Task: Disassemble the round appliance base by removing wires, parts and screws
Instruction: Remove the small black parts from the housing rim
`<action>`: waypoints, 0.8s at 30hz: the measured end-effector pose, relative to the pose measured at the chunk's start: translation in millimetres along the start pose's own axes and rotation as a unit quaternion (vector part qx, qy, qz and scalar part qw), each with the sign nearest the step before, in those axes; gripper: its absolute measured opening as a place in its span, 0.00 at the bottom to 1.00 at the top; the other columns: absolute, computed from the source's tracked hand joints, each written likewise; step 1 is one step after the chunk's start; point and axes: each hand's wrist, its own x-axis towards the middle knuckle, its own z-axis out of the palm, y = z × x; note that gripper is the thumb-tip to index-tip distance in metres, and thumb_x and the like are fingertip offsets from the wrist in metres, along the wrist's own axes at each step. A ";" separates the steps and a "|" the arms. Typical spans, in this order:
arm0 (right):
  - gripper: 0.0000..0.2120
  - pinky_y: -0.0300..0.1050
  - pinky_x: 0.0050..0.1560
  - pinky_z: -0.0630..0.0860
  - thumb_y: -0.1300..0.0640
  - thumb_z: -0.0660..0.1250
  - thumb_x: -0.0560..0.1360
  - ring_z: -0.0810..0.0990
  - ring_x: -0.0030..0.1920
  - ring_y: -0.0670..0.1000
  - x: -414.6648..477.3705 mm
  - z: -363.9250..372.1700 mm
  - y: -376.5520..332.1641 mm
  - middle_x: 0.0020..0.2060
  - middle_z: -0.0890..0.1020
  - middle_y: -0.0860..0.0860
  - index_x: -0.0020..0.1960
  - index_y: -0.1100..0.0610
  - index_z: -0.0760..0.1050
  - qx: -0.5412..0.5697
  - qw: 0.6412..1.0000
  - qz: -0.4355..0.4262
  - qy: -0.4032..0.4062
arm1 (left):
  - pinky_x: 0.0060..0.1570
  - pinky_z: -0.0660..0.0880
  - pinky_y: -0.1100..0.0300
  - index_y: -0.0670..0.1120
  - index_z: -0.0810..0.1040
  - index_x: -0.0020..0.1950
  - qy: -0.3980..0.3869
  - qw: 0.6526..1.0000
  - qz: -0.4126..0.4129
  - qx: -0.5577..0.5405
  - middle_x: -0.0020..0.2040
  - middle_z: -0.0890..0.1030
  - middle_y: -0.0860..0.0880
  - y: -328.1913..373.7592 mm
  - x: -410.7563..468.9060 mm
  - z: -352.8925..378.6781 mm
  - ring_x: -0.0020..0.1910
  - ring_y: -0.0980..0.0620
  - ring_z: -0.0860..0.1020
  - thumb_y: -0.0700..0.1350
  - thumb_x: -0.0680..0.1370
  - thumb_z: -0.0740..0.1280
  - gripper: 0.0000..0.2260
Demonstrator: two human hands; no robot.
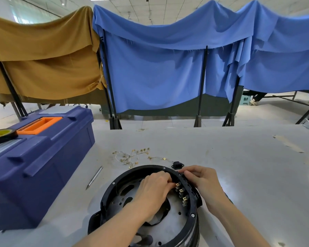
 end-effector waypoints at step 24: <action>0.14 0.46 0.33 0.77 0.48 0.78 0.58 0.82 0.33 0.51 34.2 16.1 18.1 0.27 0.82 0.51 0.31 0.57 0.80 -0.331 0.929 0.056 0.159 | 0.54 0.72 0.53 0.49 0.77 0.54 -0.017 1.000 -0.005 -0.017 0.50 0.76 0.53 -21.2 -3.8 -7.9 0.52 0.49 0.76 0.53 0.81 0.62 0.09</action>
